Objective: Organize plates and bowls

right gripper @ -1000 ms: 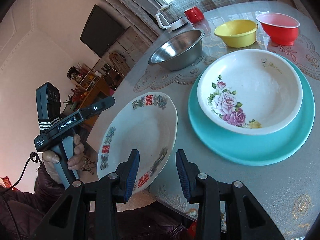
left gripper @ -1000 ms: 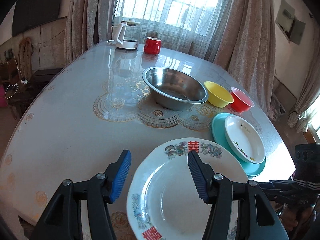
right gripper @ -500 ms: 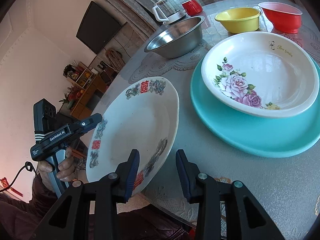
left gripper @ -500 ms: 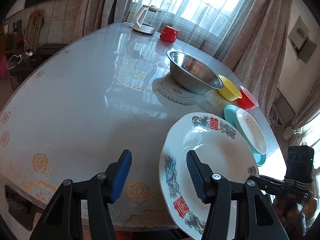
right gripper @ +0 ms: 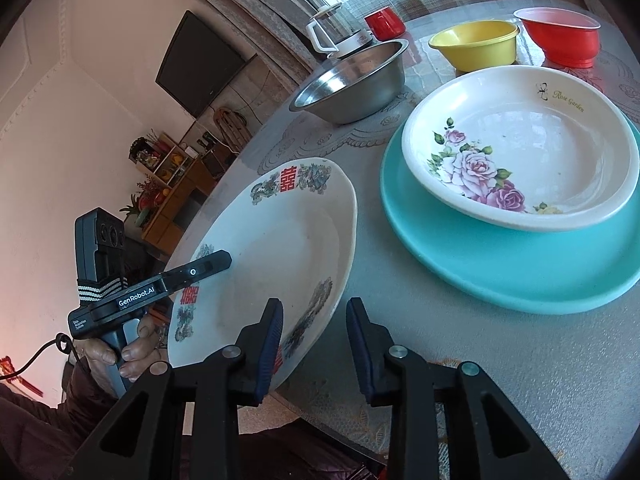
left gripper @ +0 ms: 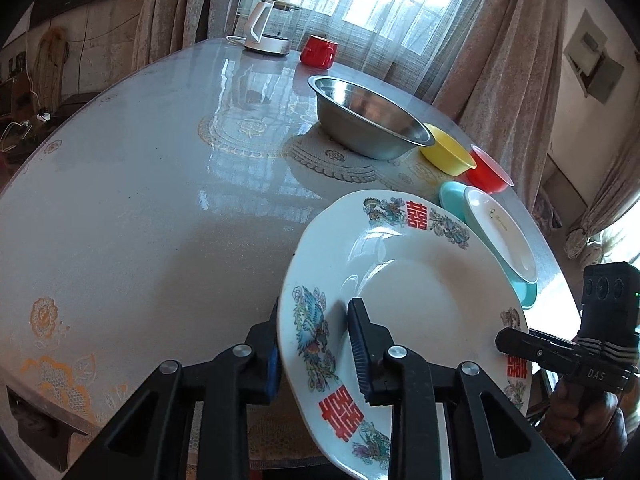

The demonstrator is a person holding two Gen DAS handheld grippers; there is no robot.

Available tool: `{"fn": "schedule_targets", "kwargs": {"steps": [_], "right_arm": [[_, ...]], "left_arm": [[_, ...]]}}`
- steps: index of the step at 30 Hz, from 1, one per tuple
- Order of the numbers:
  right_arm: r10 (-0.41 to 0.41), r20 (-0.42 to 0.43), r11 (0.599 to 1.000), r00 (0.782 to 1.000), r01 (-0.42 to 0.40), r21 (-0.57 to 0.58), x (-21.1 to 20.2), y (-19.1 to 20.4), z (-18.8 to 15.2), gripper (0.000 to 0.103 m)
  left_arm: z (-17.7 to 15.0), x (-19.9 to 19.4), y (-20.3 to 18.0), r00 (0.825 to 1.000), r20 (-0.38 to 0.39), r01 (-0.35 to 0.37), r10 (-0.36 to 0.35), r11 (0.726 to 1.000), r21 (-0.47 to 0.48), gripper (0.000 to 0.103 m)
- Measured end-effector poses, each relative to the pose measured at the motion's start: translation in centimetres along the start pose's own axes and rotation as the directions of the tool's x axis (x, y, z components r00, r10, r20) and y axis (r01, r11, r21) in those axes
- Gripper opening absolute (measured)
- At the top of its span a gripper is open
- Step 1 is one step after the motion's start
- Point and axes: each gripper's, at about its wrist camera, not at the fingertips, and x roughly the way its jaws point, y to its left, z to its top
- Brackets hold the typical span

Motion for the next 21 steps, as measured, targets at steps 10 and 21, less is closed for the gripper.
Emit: {"fn": "schedule_targets", "kwargs": {"steps": [10,21], "right_arm": [[-0.067,-0.048,0.992,0.997,0.062,-0.11,0.9,2.0,0.0,0.022],[-0.125,0.002,0.978,0.992,0.123,-0.17,-0.1,2.6,0.4,0.025]], "left_arm": [[0.0,-0.1,-1.0,0.999,0.015,-0.047,0.047,0.998,0.039,0.033],[0.1,-0.6,-2.1,0.996,0.055,-0.076,0.071,0.993,0.092,0.033]]}}
